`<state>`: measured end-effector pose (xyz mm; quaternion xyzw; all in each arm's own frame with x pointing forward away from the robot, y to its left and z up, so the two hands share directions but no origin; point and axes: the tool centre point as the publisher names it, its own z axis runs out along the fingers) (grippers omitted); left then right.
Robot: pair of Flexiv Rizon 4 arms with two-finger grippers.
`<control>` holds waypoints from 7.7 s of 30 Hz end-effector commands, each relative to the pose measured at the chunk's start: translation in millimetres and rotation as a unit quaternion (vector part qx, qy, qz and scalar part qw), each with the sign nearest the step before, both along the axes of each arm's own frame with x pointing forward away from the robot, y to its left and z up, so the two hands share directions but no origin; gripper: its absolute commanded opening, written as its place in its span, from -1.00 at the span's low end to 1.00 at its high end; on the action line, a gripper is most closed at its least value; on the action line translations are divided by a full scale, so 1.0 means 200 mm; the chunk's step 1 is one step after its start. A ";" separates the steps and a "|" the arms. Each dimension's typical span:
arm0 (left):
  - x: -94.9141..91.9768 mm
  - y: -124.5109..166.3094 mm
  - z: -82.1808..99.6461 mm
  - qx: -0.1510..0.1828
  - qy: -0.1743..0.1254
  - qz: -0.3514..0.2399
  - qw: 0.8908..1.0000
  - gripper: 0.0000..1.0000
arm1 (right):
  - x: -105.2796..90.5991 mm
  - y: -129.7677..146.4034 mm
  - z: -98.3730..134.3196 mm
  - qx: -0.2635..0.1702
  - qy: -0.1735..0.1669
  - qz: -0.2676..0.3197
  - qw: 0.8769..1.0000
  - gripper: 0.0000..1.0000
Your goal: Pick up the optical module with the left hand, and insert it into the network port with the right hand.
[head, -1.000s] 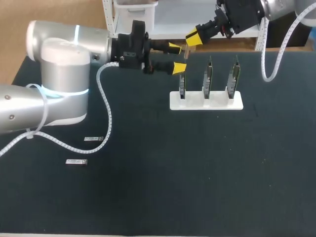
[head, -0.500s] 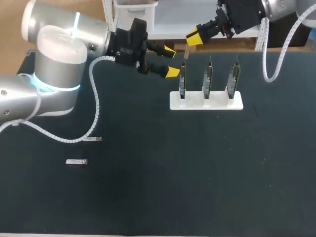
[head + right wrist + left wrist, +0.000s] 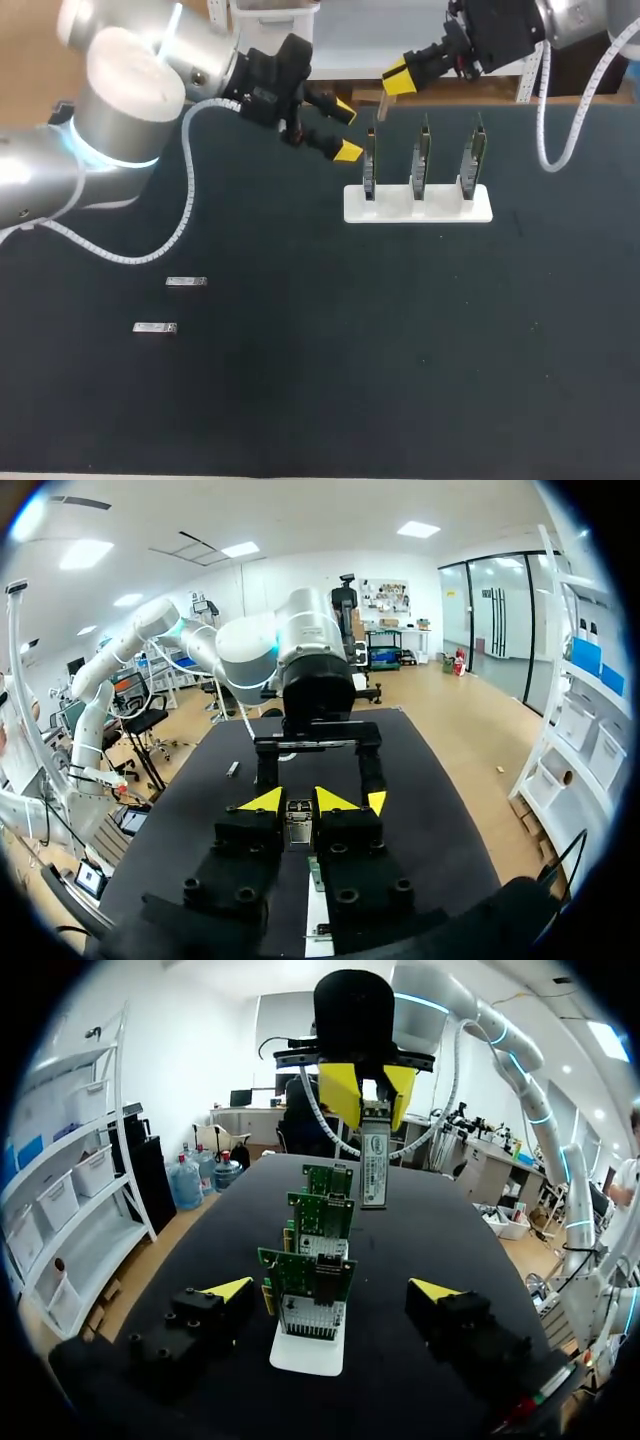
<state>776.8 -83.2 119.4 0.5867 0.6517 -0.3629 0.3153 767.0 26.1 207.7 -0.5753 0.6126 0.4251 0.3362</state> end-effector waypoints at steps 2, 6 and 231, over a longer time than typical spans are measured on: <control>-0.01 0.00 -0.01 0.014 0.002 0.002 1.000 1.00 | -0.02 0.00 0.00 0.001 -0.002 -0.003 1.000 -1.00; -0.02 0.01 -0.01 0.018 0.003 0.007 1.000 1.00 | -0.02 0.00 0.00 0.000 -0.002 -0.001 1.000 -1.00; -0.12 0.01 -0.11 0.068 0.011 -0.039 0.997 1.00 | 0.04 0.06 -0.08 -0.032 -0.019 0.014 0.999 -1.00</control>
